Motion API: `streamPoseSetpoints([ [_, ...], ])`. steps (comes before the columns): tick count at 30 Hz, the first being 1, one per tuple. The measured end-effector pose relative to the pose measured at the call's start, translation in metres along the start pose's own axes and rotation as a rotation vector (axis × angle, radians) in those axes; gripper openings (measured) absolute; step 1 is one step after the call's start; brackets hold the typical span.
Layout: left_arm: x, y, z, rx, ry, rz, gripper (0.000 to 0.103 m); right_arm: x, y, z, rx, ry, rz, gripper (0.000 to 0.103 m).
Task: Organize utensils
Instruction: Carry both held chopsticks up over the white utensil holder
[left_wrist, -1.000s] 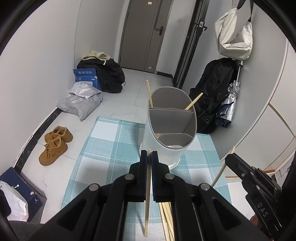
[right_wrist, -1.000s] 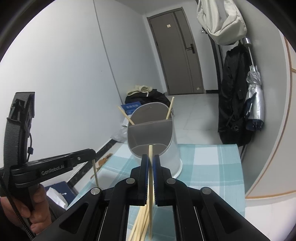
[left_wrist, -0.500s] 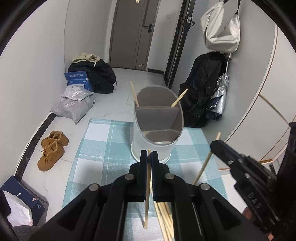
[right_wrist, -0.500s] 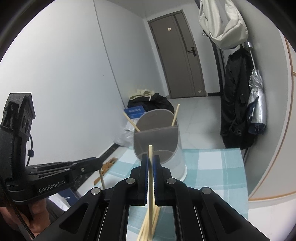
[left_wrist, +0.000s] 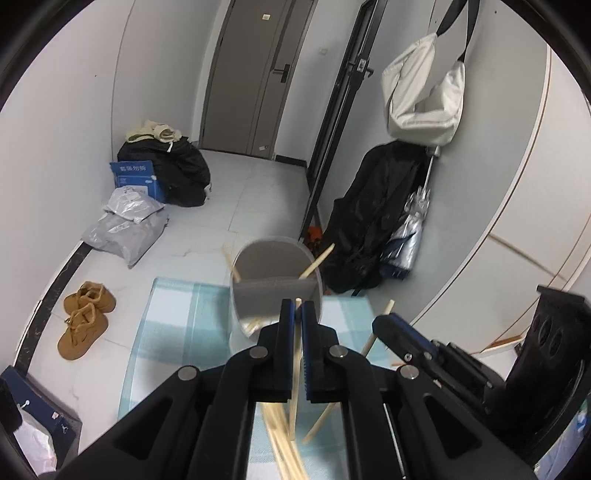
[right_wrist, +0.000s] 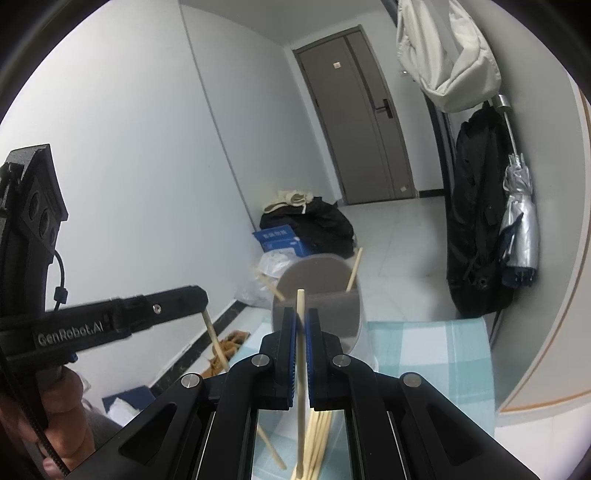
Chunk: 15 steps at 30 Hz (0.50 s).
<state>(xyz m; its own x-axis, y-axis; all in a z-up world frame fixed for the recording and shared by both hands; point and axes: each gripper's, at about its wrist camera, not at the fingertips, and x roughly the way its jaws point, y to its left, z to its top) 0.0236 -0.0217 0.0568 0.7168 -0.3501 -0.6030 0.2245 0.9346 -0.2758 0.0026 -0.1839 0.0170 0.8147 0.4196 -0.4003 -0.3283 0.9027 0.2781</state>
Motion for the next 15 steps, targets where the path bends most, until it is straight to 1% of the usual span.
streamPoseSetpoints([
  [5,-0.006,-0.005,0.028,0.001,-0.028,-0.025,0.001,-0.004,0.001,0.032,-0.010,-0.022,-0.004,0.004],
  [9,-0.009,-0.004,0.052,0.002,-0.046,-0.034,0.001,-0.003,0.005,0.066,-0.044,-0.051,0.000,0.004],
  [15,-0.009,0.001,0.088,-0.011,-0.066,-0.044,0.001,0.010,0.012,0.115,-0.093,-0.091,0.007,0.004],
])
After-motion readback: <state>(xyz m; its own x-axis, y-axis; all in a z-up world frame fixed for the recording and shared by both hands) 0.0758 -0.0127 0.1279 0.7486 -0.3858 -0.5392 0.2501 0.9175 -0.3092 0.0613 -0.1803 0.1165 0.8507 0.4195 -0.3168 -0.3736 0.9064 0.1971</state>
